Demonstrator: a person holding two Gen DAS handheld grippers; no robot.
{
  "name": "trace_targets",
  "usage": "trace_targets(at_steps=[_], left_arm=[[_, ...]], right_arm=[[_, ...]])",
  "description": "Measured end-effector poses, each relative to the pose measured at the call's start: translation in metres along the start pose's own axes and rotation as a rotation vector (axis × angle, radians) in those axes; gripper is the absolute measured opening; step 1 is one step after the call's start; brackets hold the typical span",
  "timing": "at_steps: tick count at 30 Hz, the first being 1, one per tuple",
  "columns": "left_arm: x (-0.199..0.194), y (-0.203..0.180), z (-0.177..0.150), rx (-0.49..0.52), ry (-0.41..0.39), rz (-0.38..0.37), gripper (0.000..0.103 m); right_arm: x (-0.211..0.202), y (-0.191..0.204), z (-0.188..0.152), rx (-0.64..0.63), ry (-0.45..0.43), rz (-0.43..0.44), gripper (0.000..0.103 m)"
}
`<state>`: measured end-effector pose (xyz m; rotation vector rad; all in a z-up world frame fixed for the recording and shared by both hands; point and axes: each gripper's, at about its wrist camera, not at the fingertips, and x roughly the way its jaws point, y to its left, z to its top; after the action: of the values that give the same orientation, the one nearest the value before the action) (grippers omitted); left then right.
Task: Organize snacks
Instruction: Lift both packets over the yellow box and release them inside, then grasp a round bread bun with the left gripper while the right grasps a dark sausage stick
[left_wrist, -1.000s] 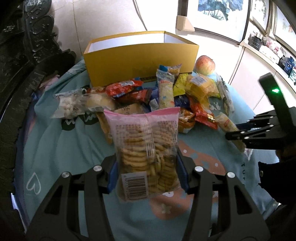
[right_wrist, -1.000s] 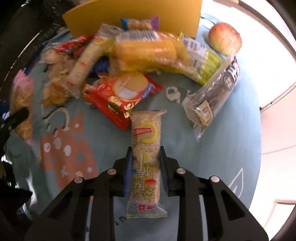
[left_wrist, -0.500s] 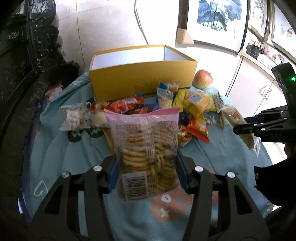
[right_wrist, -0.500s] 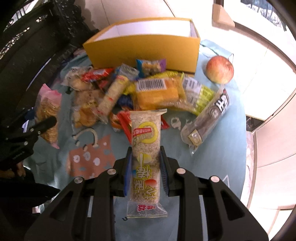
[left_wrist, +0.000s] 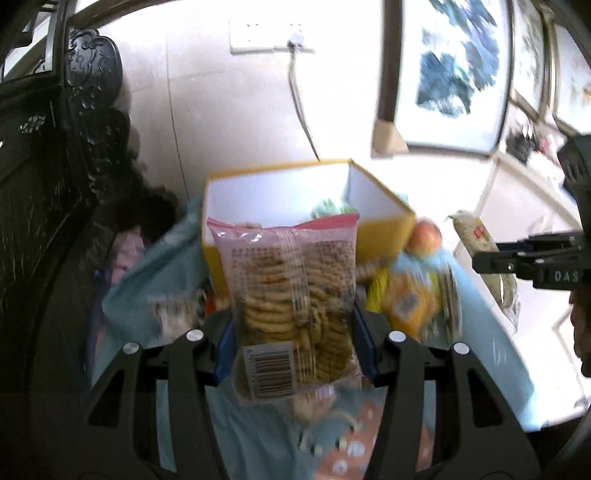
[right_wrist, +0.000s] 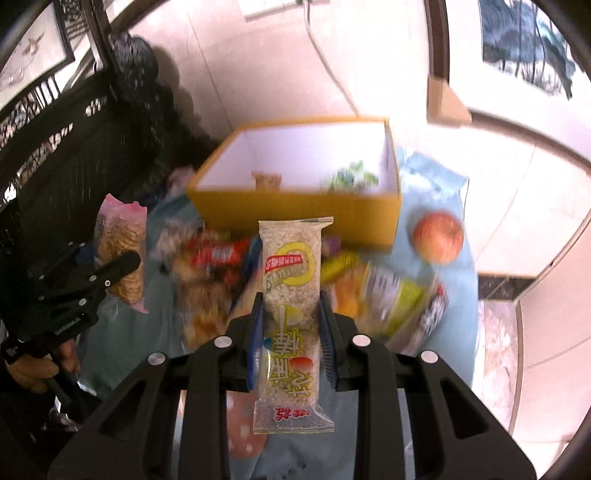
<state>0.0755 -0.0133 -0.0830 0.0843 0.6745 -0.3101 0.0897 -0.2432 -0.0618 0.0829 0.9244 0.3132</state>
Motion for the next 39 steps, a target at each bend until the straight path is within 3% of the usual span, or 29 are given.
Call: trace_targets(at_steps=[4, 12, 14, 15, 16, 19, 24, 27, 30, 35, 39], left_arm=[[0.014, 0.01, 0.045, -0.046, -0.04, 0.027, 0.053], [0.062, 0.008, 0.128, -0.001, -0.063, 0.044, 0.054], [0.08, 0.007, 0.141, 0.017, -0.05, 0.059, 0.062], [0.089, 0.008, 0.145, 0.021, -0.041, 0.071, 0.084], [0.102, 0.009, 0.15, 0.021, -0.023, 0.092, 0.096], [0.124, 0.019, 0.151, 0.007, 0.041, 0.144, 0.096], [0.103, 0.029, 0.121, -0.036, 0.02, 0.153, 0.096], [0.09, 0.028, 0.082, -0.083, 0.042, 0.136, 0.096], [0.08, 0.016, 0.033, -0.069, 0.076, 0.155, 0.096], [0.082, -0.006, -0.057, -0.007, 0.223, 0.139, 0.096], [0.086, -0.012, -0.098, 0.001, 0.295, 0.124, 0.096]], right_arm=[[-0.002, -0.005, 0.046, -0.01, -0.051, -0.009, 0.028], [0.023, -0.011, 0.139, -0.028, -0.116, -0.041, 0.028], [0.04, -0.013, 0.164, -0.02, -0.116, -0.039, 0.029], [0.048, -0.014, 0.172, -0.019, -0.108, -0.044, 0.035], [0.056, -0.016, 0.178, -0.016, -0.099, -0.064, 0.046], [0.067, -0.027, 0.181, 0.009, -0.088, -0.117, 0.051], [0.061, -0.047, 0.137, 0.04, -0.041, -0.142, 0.051], [0.061, -0.057, 0.099, 0.067, 0.01, -0.175, 0.051], [0.059, -0.065, 0.047, 0.104, 0.049, -0.213, 0.051], [0.059, -0.087, -0.041, 0.253, 0.114, -0.248, 0.051], [0.072, -0.104, -0.085, 0.33, 0.197, -0.257, 0.051]])
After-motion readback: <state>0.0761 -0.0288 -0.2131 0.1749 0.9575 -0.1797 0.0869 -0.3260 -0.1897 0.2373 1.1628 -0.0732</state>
